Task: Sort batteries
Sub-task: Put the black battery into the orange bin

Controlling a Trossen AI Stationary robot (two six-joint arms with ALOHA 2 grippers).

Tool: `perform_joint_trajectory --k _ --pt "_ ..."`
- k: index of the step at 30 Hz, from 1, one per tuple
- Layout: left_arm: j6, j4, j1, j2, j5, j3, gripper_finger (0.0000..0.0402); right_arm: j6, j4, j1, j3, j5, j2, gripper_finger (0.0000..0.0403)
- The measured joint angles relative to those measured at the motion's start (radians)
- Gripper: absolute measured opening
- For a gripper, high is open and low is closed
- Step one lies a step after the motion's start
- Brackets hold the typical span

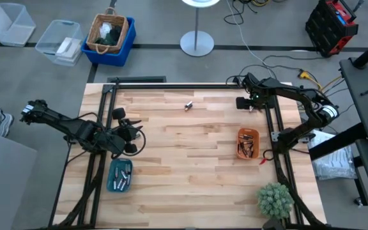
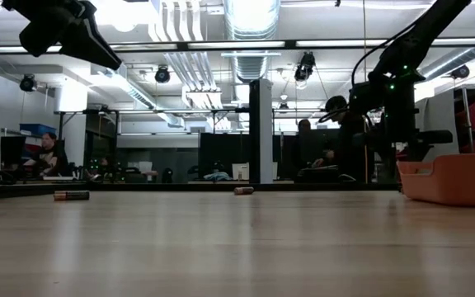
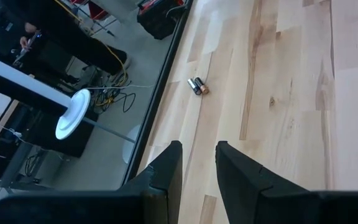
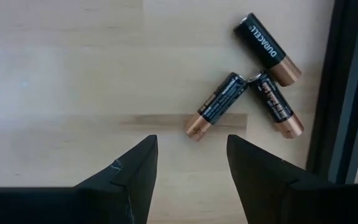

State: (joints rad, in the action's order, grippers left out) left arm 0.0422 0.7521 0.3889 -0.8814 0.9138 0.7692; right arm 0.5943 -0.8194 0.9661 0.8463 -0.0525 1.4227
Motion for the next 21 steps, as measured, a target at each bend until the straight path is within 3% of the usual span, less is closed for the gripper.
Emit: perform_joint_trajectory --k 21 --pt "-0.007 0.008 0.0 0.0 0.003 0.0 0.0077 0.01 0.051 -0.004 -0.018 -0.027 0.021 0.0195"
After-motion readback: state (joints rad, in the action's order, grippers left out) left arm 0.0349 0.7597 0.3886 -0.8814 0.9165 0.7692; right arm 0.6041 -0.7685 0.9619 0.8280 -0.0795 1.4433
